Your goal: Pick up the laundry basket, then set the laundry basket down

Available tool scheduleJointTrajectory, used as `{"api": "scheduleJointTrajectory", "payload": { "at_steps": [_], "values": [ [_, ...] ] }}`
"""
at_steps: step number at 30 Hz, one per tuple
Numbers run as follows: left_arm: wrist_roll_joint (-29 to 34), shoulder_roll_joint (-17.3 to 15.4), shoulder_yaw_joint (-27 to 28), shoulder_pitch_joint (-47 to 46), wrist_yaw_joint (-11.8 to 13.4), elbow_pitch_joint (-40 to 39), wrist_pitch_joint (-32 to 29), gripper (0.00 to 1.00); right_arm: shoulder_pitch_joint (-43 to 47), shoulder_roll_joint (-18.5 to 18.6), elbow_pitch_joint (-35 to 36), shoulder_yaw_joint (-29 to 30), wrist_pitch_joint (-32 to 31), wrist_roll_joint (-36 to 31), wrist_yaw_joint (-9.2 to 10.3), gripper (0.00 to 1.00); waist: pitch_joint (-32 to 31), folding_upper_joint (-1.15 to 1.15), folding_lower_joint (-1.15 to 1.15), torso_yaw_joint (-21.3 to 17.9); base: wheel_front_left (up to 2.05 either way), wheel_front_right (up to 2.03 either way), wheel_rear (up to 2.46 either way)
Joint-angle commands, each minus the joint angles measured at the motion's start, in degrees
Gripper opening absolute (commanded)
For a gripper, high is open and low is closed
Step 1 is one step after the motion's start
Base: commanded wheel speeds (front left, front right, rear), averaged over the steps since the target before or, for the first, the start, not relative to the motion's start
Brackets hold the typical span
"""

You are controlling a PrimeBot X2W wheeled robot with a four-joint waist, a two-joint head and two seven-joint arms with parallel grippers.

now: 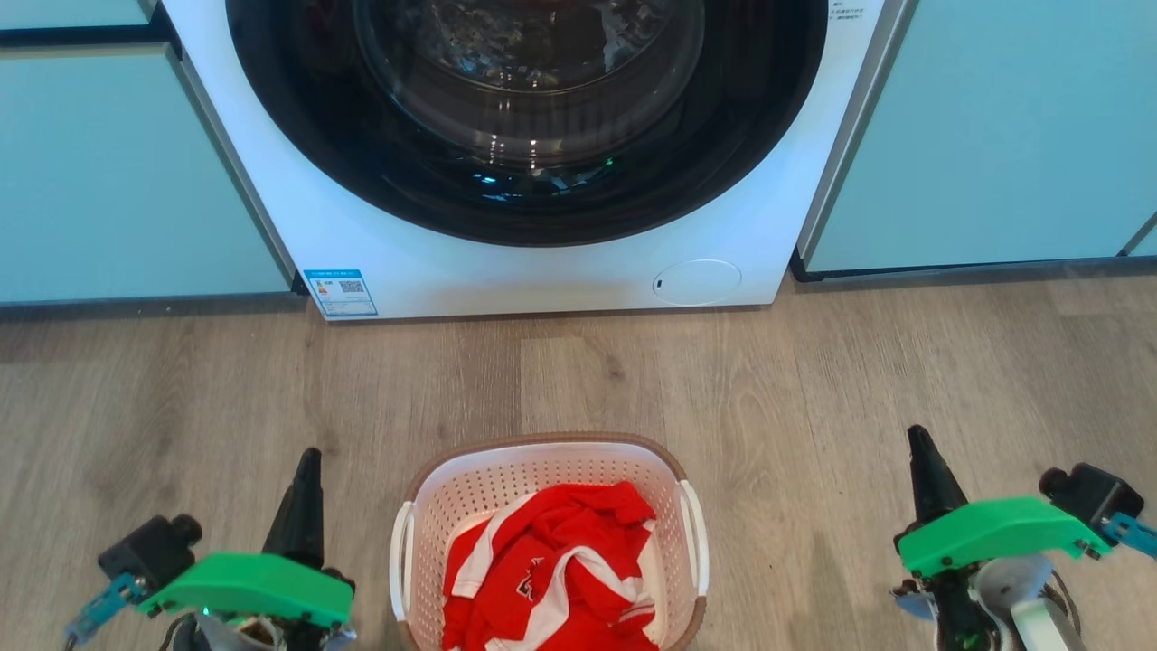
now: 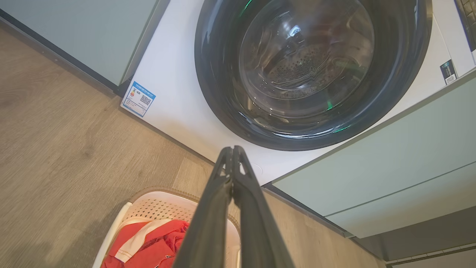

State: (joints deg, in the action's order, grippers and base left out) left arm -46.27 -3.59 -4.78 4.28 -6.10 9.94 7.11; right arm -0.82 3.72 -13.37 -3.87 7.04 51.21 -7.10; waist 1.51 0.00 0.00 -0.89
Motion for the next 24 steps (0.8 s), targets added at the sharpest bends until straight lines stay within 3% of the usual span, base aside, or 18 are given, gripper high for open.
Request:
{"api": "scheduleJointTrajectory", "payload": {
  "at_steps": [1,24],
  "values": [
    [-2.0,-1.1,1.7,-3.6,-0.5,-1.5,-0.4,0.0,-3.0,0.8,1.6,0.0,-0.3,1.8,-0.17,0.0,0.0,0.0,0.0,0.0,0.0,0.0,0.0],
    [-17.4,-1.2,3.9,-5.8,-0.8,0.3,-4.0,0.0,-3.7,0.9,0.9,2.6,-4.0,15.6,-0.24,0.0,-0.5,0.0,0.0,0.3,0.0,0.0,0.0]
  ]
}}
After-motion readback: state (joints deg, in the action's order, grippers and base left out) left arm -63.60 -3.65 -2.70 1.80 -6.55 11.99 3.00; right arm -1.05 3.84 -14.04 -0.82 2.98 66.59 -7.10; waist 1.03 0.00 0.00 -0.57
